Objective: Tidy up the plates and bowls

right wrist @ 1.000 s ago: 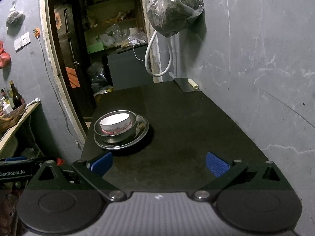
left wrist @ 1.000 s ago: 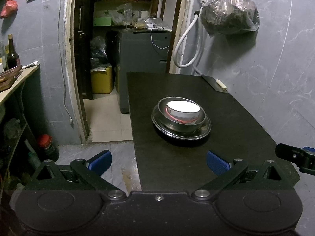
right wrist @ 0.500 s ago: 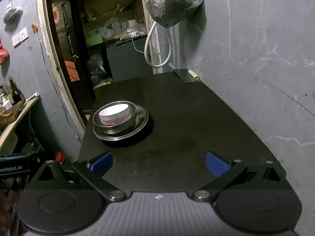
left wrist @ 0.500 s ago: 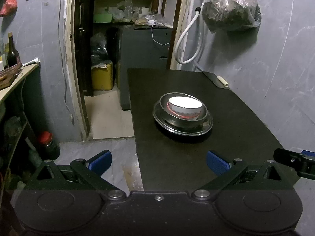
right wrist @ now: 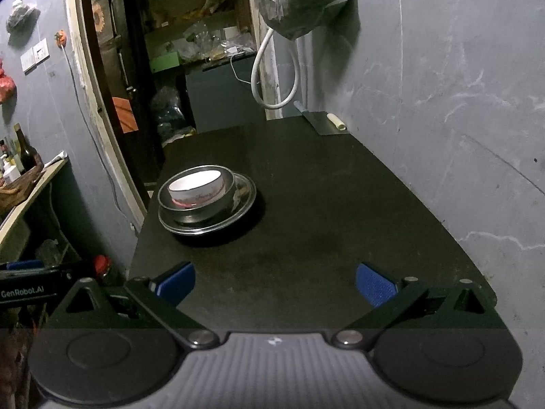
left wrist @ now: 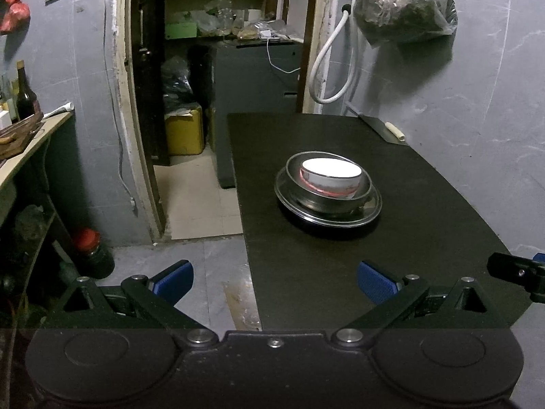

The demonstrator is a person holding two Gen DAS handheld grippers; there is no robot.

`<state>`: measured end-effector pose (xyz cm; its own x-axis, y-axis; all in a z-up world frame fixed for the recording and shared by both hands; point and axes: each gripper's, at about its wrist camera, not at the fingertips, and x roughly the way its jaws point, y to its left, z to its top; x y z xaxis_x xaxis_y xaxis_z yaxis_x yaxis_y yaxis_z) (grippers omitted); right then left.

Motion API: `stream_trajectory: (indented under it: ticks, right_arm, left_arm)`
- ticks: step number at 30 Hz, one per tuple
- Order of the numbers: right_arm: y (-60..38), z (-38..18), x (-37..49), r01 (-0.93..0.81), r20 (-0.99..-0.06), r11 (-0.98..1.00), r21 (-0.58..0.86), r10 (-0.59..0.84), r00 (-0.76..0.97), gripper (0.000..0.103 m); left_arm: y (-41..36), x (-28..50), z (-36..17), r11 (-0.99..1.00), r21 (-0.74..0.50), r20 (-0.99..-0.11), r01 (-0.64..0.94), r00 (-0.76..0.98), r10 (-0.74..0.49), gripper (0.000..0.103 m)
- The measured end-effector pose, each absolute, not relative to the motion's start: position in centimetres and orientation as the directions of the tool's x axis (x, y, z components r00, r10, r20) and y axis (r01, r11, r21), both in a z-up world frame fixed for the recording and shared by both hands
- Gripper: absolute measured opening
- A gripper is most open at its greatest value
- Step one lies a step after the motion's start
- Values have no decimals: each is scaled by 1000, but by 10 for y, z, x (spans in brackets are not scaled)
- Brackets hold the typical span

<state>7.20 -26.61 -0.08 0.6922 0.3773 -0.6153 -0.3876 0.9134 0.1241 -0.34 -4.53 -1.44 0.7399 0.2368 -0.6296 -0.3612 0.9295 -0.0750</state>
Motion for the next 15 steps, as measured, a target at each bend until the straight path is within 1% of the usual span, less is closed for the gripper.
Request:
stream_trajectory:
  ticks: [6, 15]
  right_arm:
    - [-264, -5, 71, -394, -610, 914, 98, 368, 702, 103]
    - [-263, -7, 72, -397, -618, 913, 95, 367, 695, 103]
  left_arm:
    - [-46, -1, -20, 938, -50, -640, -344, 732, 234, 102]
    - [-44, 1, -21, 939, -55, -644, -339, 731, 226, 102]
